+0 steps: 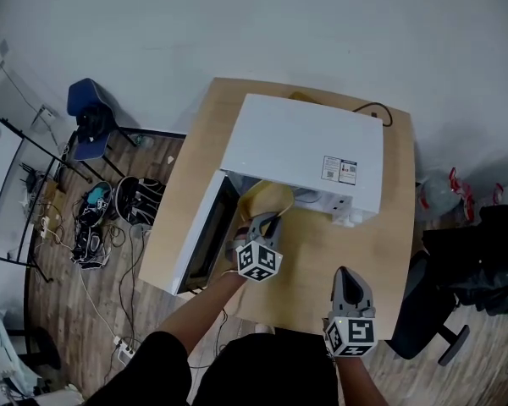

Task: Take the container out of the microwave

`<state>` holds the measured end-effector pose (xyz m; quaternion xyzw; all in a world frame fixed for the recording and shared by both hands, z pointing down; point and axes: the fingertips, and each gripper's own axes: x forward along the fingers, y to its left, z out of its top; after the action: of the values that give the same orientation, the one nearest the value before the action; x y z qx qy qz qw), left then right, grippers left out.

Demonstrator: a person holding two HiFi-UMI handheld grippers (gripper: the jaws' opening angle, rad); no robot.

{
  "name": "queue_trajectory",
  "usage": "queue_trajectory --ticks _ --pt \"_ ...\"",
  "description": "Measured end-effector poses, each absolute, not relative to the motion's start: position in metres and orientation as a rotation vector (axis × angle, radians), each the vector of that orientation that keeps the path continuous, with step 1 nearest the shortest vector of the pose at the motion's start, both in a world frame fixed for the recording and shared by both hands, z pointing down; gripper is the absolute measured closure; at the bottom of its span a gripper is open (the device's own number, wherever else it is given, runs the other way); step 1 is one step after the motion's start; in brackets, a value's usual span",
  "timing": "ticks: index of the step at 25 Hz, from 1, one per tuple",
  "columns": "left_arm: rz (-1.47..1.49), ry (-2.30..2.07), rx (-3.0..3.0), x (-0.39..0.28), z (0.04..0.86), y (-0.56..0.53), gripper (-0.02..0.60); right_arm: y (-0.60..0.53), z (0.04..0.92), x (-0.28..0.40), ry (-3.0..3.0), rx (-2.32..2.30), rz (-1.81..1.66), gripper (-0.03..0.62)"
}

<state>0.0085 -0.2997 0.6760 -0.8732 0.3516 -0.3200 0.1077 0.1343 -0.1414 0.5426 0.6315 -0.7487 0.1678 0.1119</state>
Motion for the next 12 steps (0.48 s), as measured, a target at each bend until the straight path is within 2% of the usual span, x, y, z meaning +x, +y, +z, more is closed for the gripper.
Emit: queue_trajectory --ticks 6,12 --pt "-0.874 1.104 -2.679 -0.006 0.657 -0.244 0.554 -0.106 0.536 0.14 -2.161 1.913 0.472 0.537" --pt "-0.762 1.147 -2.759 -0.019 0.626 -0.189 0.554 -0.078 0.523 0.117 -2.199 1.9 0.457 0.537"
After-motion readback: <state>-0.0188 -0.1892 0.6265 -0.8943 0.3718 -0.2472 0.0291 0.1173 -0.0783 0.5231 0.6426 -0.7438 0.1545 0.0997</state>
